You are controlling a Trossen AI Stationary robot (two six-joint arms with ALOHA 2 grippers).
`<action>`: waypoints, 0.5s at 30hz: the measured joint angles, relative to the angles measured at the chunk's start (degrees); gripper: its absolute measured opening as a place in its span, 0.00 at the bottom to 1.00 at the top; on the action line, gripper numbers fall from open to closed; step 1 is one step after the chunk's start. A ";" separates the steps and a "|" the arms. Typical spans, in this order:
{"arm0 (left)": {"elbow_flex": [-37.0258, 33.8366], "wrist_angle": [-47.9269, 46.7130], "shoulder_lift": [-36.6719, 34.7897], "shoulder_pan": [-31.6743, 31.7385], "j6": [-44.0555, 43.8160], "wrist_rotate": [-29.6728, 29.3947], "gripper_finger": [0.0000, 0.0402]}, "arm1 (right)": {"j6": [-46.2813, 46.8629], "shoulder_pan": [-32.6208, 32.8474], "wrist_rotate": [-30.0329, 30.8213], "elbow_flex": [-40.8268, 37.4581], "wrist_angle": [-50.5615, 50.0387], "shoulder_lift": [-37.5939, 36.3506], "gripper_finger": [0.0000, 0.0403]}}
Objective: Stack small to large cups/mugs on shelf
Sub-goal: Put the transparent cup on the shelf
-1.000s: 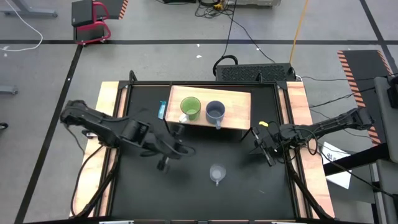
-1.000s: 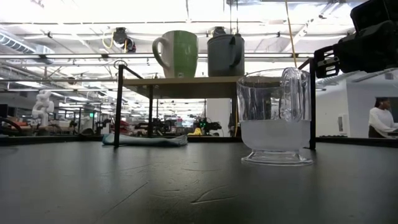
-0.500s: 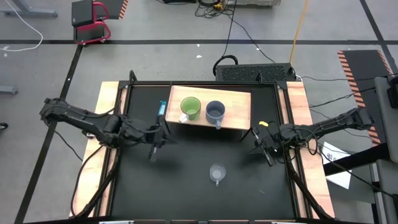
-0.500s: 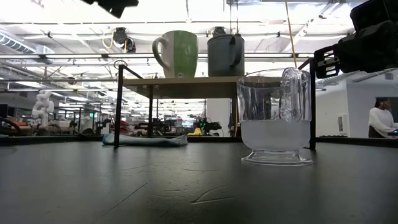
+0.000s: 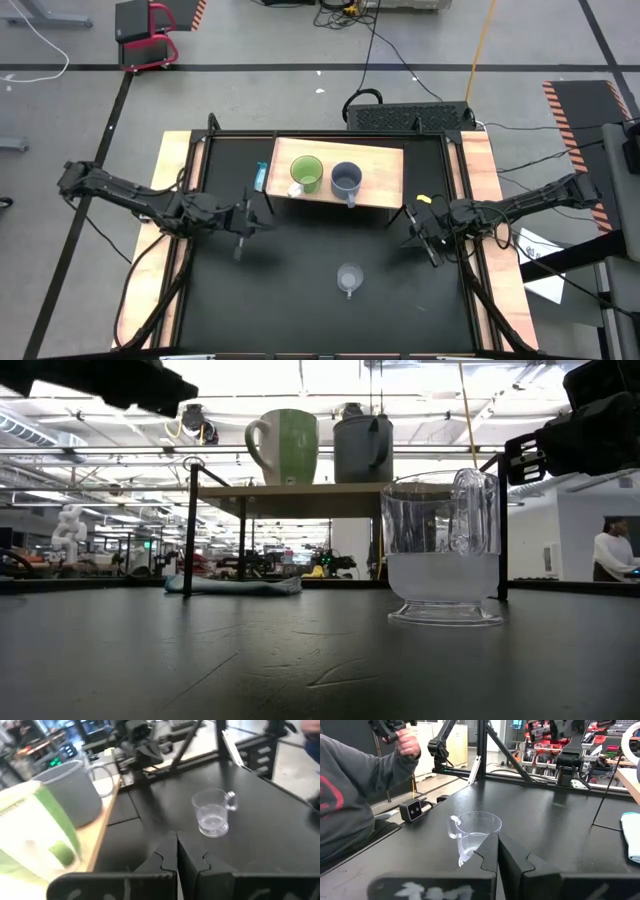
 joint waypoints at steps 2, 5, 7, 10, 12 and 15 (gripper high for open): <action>-2.43 2.33 -0.86 0.43 1.61 1.15 0.00 | -0.02 0.02 0.00 -0.02 0.02 0.00 0.00; -5.53 5.63 -2.10 2.28 2.16 2.51 0.00 | -0.07 0.02 -0.01 -0.01 0.59 0.00 0.00; -7.09 6.80 -2.57 3.93 1.80 5.38 0.00 | -0.09 0.02 -0.02 0.00 0.98 -0.01 0.00; -8.44 6.65 -2.82 6.06 0.49 9.96 0.00 | -0.07 0.02 -0.02 0.00 1.09 0.00 0.00; -9.21 6.57 -2.81 6.92 0.36 11.11 0.00 | 0.02 0.02 0.00 0.00 1.16 0.00 0.00; -10.18 6.58 -2.99 7.35 0.65 10.96 0.00 | 0.02 0.01 0.00 0.00 1.18 -0.01 0.00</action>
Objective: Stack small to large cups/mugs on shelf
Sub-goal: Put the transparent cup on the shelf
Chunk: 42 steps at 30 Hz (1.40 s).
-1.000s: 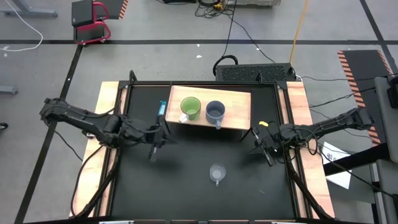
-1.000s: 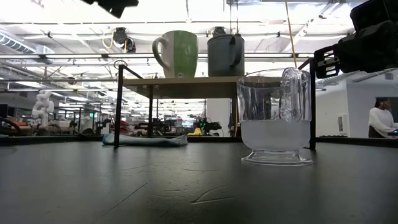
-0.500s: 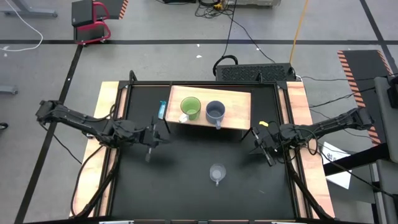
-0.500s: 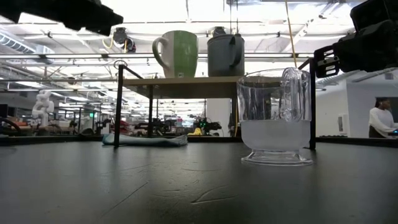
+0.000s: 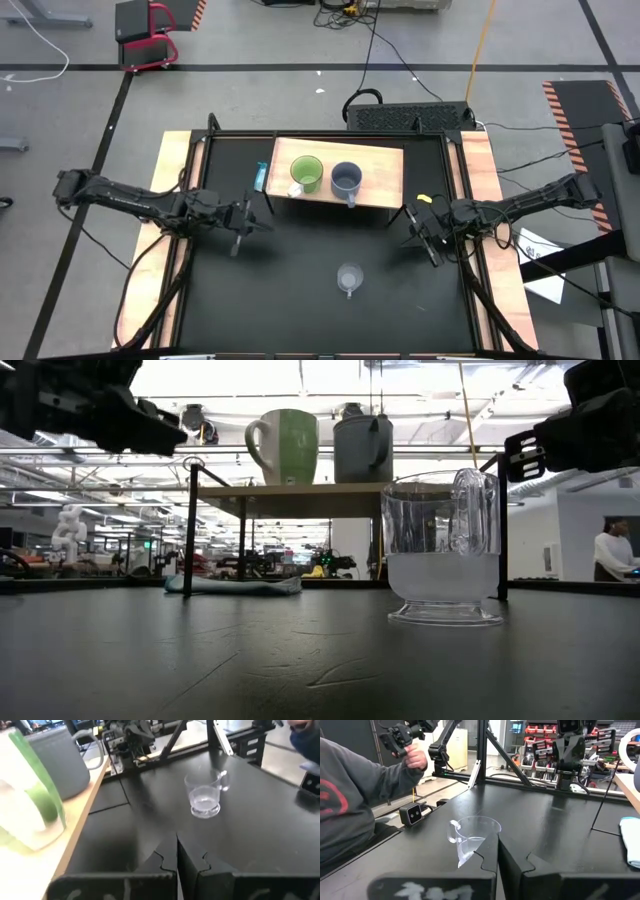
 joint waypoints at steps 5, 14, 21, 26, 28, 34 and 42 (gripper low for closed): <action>-1.66 -1.31 -2.59 0.01 0.61 -1.52 0.00 | 0.48 -0.01 0.00 -0.02 0.02 -0.01 0.00; -5.50 -2.04 -12.57 -0.46 1.82 -3.83 0.00 | 0.87 0.01 0.02 0.00 0.00 0.01 0.00; -9.74 -2.82 -19.12 -0.46 1.73 -3.76 0.00 | 0.15 0.00 0.02 -0.01 0.15 -0.01 0.00; -12.24 -2.89 -22.01 -0.46 2.38 -1.56 0.00 | 0.13 0.01 0.02 -0.02 0.15 0.01 0.00; -13.59 -2.78 -22.71 -0.46 2.82 -0.56 0.00 | 0.06 0.01 0.02 0.00 0.15 0.00 0.00; -15.96 -3.33 -23.91 -0.46 1.86 -1.18 0.00 | 0.02 0.01 0.02 -0.02 0.15 0.00 0.00; -15.96 -3.78 -23.87 -0.46 1.31 -0.72 0.00 | -0.29 0.01 0.02 -0.01 0.15 0.01 0.00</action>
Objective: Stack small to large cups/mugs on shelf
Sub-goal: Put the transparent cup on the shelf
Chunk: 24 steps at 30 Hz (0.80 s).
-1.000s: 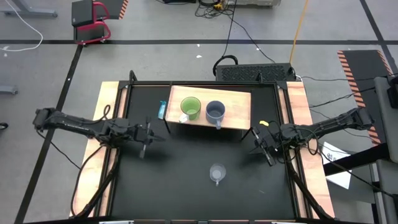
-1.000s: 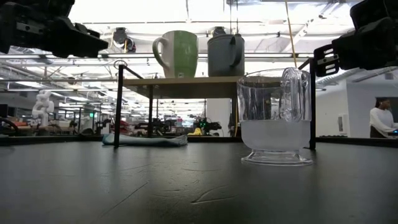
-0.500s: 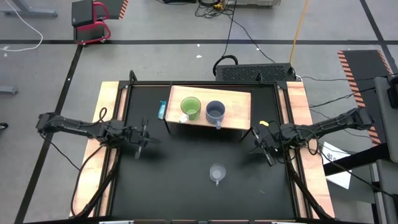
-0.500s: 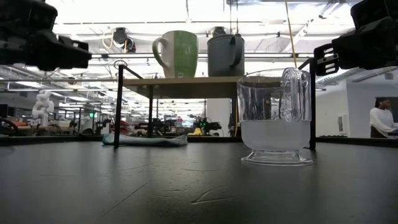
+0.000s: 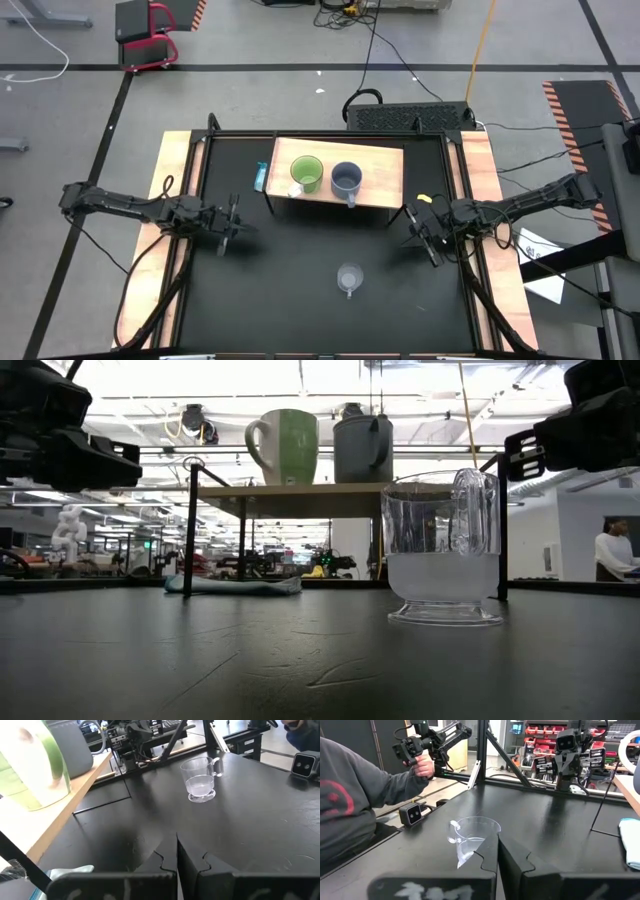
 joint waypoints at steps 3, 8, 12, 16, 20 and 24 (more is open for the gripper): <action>0.00 0.02 0.00 0.00 0.00 0.00 0.00 | -0.77 0.00 0.00 0.01 0.00 0.00 0.00; 0.02 0.01 0.00 0.00 -0.09 0.04 0.00 | -2.18 -0.01 0.02 0.01 1.23 0.00 0.00; 0.02 0.04 0.02 0.00 -0.11 0.07 0.00 | -0.84 -0.02 0.02 0.00 3.97 0.04 0.00; 0.02 0.04 0.02 0.00 -0.09 0.13 0.00 | -0.70 0.00 -0.06 0.67 5.73 0.07 0.00; 0.02 0.01 0.02 0.00 -0.15 0.19 0.00 | -1.07 -0.02 -0.18 2.70 4.29 0.92 0.00; 0.04 -0.04 0.02 0.00 -0.06 0.20 0.00 | -2.68 0.17 -1.73 6.11 2.13 4.05 0.00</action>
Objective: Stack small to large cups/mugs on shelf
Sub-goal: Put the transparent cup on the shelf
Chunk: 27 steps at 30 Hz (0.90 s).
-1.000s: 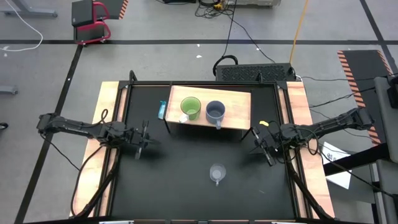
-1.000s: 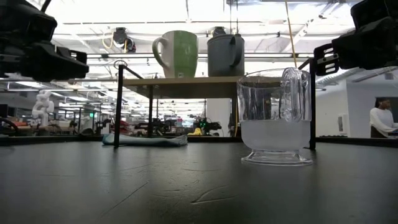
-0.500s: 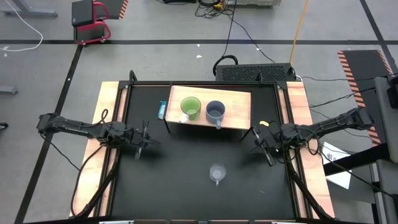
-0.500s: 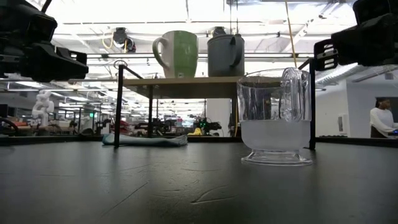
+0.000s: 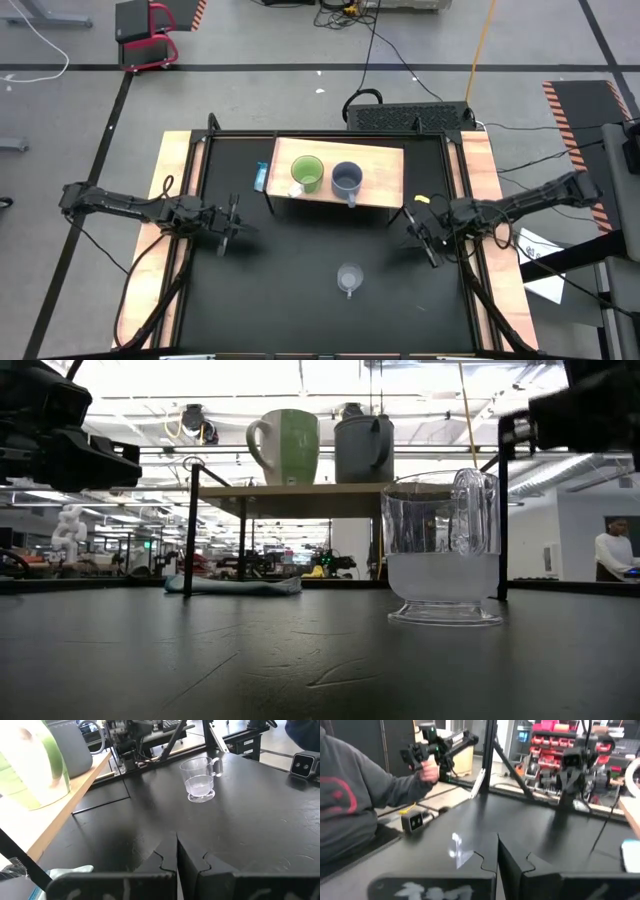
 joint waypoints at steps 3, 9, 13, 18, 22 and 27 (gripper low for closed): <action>0.00 0.02 0.00 0.00 0.10 -0.02 0.00 | -0.09 0.49 0.00 3.35 0.12 3.46 0.00; 0.02 0.07 0.00 0.00 0.51 -0.02 0.00 | -0.21 1.34 -0.05 11.11 -3.58 10.22 0.00; 0.02 0.08 0.04 0.00 0.91 -0.02 0.01 | -1.22 2.64 0.06 16.37 -7.90 15.46 0.00; 0.04 0.11 0.07 0.00 1.02 -0.02 0.00 | -1.53 4.41 0.11 22.31 -9.99 22.15 0.00; 0.04 0.26 0.07 0.00 0.76 -0.04 0.01 | -0.68 5.22 0.13 25.80 -9.99 26.24 0.00; 0.04 0.76 0.07 0.00 0.67 0.01 0.01 | 1.22 5.23 0.23 29.21 -9.79 29.85 0.00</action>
